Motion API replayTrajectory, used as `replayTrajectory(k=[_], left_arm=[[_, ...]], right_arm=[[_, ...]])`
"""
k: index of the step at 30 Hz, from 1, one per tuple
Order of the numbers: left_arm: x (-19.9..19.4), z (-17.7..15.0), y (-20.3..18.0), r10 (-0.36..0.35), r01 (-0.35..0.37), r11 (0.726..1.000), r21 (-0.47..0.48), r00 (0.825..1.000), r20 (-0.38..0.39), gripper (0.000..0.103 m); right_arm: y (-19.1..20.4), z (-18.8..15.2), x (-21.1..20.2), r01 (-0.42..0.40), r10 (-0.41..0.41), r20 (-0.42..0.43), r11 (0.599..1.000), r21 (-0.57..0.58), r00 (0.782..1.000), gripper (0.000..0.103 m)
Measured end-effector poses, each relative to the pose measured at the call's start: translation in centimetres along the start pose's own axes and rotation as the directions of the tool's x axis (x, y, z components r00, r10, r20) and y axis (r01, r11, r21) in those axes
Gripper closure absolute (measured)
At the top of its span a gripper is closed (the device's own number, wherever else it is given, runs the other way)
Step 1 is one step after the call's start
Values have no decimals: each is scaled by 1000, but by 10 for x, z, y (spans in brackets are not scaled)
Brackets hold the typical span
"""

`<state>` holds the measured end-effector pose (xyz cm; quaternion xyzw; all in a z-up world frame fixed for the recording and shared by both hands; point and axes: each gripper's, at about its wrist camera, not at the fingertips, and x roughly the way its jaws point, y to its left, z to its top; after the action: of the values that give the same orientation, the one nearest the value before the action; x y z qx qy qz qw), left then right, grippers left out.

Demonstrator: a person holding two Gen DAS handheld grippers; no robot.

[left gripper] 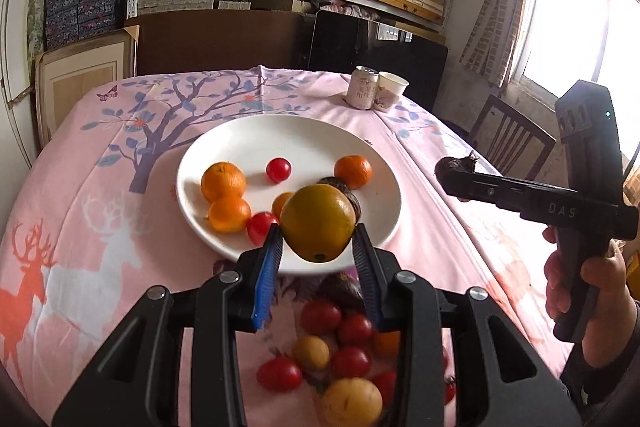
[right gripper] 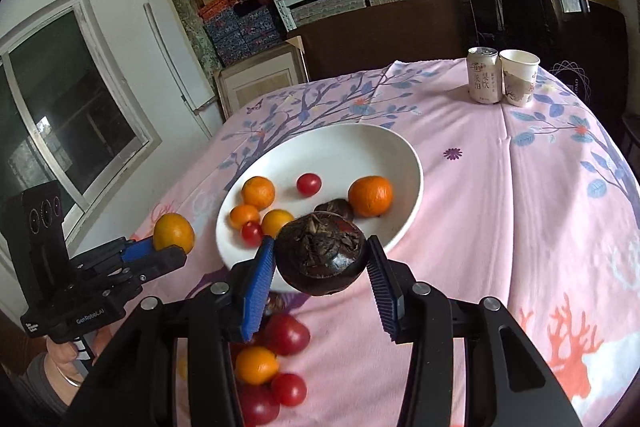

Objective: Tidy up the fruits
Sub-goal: 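Carry both fruits onto the plate and open both grippers, then grasp a large yellow fruit with the left gripper while the right gripper grasps a red tomato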

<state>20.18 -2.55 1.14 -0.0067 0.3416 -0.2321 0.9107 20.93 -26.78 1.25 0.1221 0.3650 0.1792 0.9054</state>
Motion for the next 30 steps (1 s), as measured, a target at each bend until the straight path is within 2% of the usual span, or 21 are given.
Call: replayTrajectory(k=[6, 7, 8, 9, 10, 12, 15, 22, 24, 26, 28, 30], left_arm=[[75, 30, 22, 42, -45, 999, -29, 995, -94, 67], [84, 31, 26, 51, -56, 998, -37, 993, -111, 67], [89, 31, 30, 62, -68, 997, -47, 991, -119, 61], [90, 30, 33, 61, -68, 996, -57, 990, -124, 52], [85, 26, 35, 45, -53, 996, -67, 993, -113, 49], [69, 19, 32, 47, -53, 997, -60, 995, -90, 36], [33, 0, 22, 34, -36, 999, -28, 998, -60, 33], [-31, -80, -16, 10, 4, 993, 121, 993, -114, 33], [-40, -100, -27, 33, -14, 987, 160, 992, -122, 33], [-45, -113, -34, 46, -25, 984, 179, 992, -113, 35], [-43, -120, -37, 49, -27, 985, 169, 991, -123, 46], [-37, -122, -35, 36, -17, 991, 134, 989, -146, 62]], right_arm=[[0, 32, 63, 9, -9, -37, 1000, 6, 999, 55], [-2, 35, 70, 1, 0, -42, 1000, 17, 999, 50], [-3, 37, 73, 0, 1, -43, 999, 34, 999, 44], [-5, 36, 72, 6, -4, -32, 999, 50, 999, 38], [-5, 34, 68, -3, 4, -18, 998, 60, 1000, 38], [-2, 25, 58, -13, 14, -8, 999, 47, 1000, 38], [3, -3, 30, -11, 10, 25, 1000, 18, 1000, 37], [-6, -86, -27, 55, -54, 83, 998, -18, 995, 34], [-17, -97, -38, 13, -16, 83, 999, 34, 996, 34], [-24, -104, -49, 11, -18, 104, 998, 68, 994, 31], [-30, -107, -48, 19, -27, 87, 996, 88, 996, 31], [-32, -112, -49, 16, -25, 87, 995, 96, 996, 31]])
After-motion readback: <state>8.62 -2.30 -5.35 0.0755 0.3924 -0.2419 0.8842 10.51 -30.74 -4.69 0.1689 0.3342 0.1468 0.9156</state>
